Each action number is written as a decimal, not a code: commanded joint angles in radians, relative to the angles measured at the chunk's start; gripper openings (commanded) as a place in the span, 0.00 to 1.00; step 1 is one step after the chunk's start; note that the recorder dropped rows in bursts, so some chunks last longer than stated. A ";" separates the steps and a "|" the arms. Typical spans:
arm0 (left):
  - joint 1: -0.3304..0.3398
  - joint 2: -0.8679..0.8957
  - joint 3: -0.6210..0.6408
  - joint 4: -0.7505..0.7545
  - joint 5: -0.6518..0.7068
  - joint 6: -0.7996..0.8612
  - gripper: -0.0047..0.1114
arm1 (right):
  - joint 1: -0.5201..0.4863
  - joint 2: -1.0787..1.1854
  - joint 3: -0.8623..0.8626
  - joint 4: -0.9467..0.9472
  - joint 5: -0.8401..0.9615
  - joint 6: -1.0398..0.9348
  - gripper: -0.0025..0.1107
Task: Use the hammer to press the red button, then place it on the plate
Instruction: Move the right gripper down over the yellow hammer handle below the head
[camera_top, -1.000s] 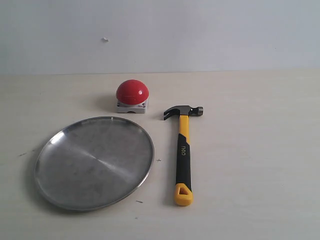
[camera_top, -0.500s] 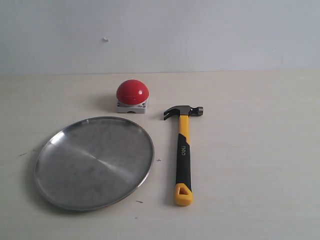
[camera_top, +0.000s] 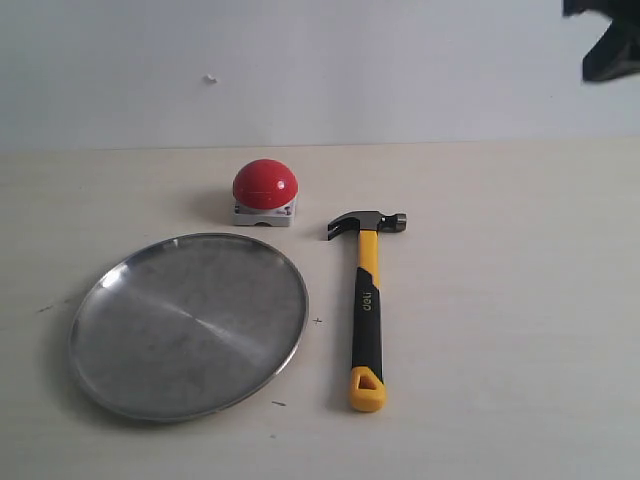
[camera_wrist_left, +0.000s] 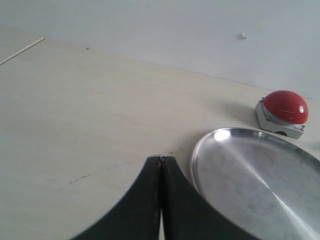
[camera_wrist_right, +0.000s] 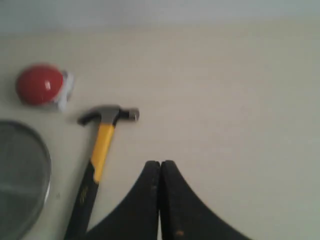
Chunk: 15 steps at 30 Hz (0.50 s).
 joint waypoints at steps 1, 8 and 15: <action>-0.002 -0.006 0.003 -0.003 -0.002 0.004 0.04 | 0.126 0.191 -0.060 -0.089 0.195 0.078 0.02; -0.002 -0.006 0.003 -0.003 -0.002 0.004 0.04 | 0.363 0.426 -0.117 -0.240 0.129 0.271 0.02; -0.002 -0.006 0.003 -0.003 -0.002 0.004 0.04 | 0.409 0.648 -0.389 -0.240 0.338 0.343 0.02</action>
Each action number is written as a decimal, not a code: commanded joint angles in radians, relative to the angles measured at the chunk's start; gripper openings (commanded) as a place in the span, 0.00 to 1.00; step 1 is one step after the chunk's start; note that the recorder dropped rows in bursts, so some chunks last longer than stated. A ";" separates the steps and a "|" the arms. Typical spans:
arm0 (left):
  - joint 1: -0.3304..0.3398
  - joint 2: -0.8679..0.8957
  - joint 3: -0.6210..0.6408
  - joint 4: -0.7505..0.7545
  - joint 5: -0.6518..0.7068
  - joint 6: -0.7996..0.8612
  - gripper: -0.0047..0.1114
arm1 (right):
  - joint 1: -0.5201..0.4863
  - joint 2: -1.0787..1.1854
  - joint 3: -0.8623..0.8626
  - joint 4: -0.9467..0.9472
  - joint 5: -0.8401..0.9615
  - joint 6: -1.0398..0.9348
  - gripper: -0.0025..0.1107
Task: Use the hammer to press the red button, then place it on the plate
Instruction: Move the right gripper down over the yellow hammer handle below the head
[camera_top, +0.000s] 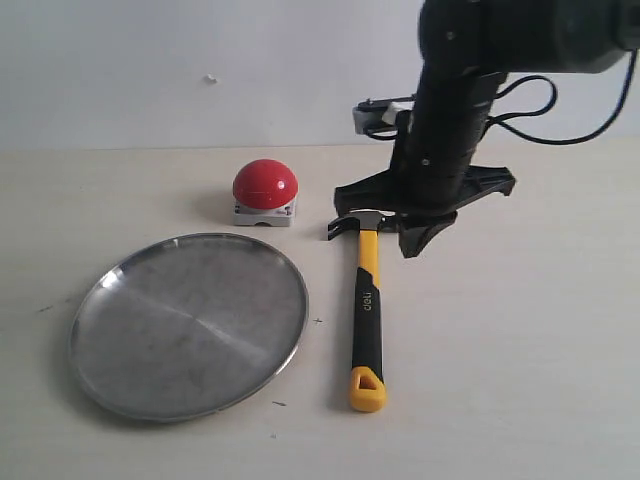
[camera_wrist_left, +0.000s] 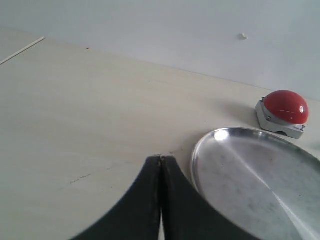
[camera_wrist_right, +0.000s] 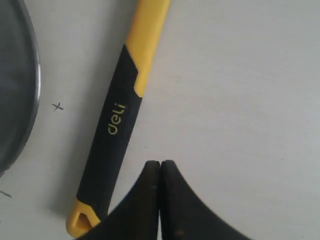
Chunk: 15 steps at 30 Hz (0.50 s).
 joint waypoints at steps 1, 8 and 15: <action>-0.002 -0.006 0.003 -0.003 -0.002 0.004 0.04 | 0.007 0.106 -0.153 -0.019 0.096 0.046 0.02; -0.004 -0.006 0.003 -0.003 -0.002 0.004 0.04 | 0.007 0.183 -0.281 -0.019 0.065 0.054 0.02; -0.004 -0.006 0.003 -0.003 -0.002 0.004 0.04 | 0.007 0.251 -0.299 0.036 0.060 0.031 0.02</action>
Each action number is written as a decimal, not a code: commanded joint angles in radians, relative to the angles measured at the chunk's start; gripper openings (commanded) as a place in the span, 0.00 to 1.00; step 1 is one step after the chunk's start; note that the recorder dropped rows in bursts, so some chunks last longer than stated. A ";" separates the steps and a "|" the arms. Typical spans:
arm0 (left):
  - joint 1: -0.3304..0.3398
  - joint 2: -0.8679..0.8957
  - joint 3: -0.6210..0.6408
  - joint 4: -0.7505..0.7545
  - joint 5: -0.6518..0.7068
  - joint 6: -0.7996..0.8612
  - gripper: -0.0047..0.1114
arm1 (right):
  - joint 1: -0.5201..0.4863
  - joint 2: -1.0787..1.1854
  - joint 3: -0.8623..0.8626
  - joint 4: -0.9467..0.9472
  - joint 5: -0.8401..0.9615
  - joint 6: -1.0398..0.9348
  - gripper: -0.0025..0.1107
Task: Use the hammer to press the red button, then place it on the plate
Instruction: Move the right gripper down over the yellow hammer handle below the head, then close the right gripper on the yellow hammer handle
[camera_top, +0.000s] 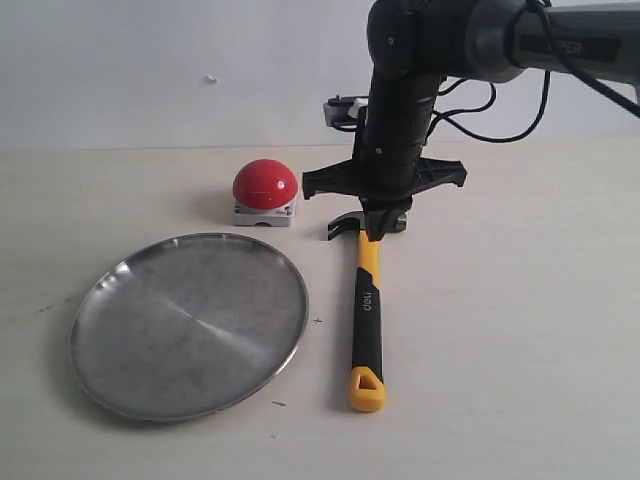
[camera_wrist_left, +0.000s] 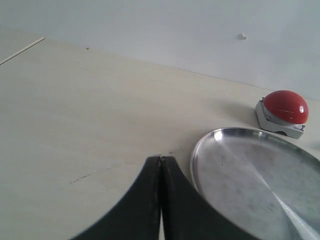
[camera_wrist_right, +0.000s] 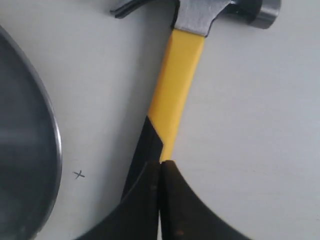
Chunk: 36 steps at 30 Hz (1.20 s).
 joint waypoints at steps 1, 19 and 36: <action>-0.004 -0.006 0.003 -0.003 -0.002 0.004 0.04 | 0.001 0.042 -0.009 0.019 -0.008 -0.017 0.02; -0.031 -0.006 0.003 -0.003 -0.002 0.004 0.04 | -0.023 0.071 -0.012 0.009 -0.009 -0.030 0.14; -0.031 -0.006 0.003 -0.003 -0.002 0.004 0.04 | -0.059 0.082 -0.149 0.012 0.041 -0.030 0.14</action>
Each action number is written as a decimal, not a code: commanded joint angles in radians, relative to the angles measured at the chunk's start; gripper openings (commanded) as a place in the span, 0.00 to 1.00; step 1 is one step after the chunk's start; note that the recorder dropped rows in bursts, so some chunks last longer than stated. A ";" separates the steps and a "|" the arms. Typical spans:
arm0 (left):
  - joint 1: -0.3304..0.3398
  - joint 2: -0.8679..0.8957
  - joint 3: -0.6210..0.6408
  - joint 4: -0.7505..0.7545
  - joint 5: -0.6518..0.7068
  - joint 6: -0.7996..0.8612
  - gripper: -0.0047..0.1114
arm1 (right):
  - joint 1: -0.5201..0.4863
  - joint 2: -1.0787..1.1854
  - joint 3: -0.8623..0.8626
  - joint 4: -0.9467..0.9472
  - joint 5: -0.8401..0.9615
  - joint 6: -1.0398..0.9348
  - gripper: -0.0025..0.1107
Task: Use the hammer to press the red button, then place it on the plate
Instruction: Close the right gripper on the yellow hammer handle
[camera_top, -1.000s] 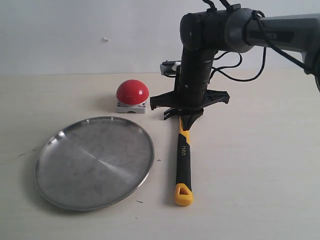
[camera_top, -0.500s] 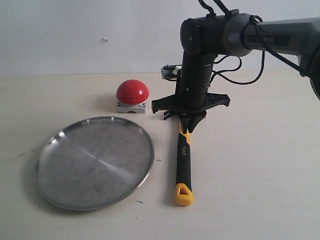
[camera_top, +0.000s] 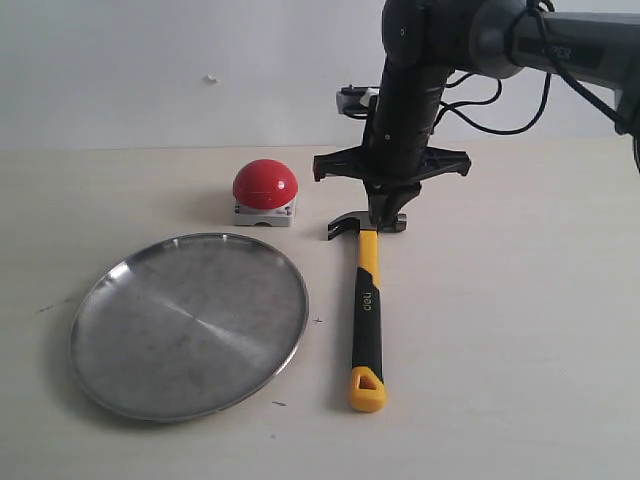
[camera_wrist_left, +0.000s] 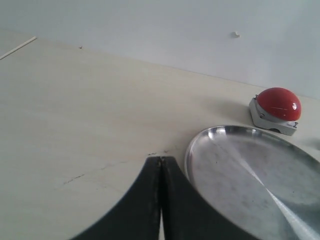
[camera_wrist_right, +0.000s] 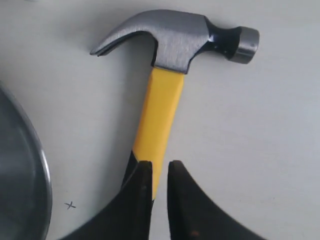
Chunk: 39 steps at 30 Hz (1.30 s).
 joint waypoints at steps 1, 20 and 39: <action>-0.006 -0.006 0.003 -0.003 -0.002 0.004 0.04 | -0.004 0.013 -0.015 -0.006 0.003 -0.009 0.14; -0.006 -0.006 0.003 -0.003 -0.002 0.004 0.04 | -0.002 0.098 -0.015 0.000 -0.065 0.020 0.49; -0.023 -0.006 0.003 -0.003 -0.002 0.004 0.04 | 0.022 0.154 -0.015 -0.030 -0.125 0.095 0.45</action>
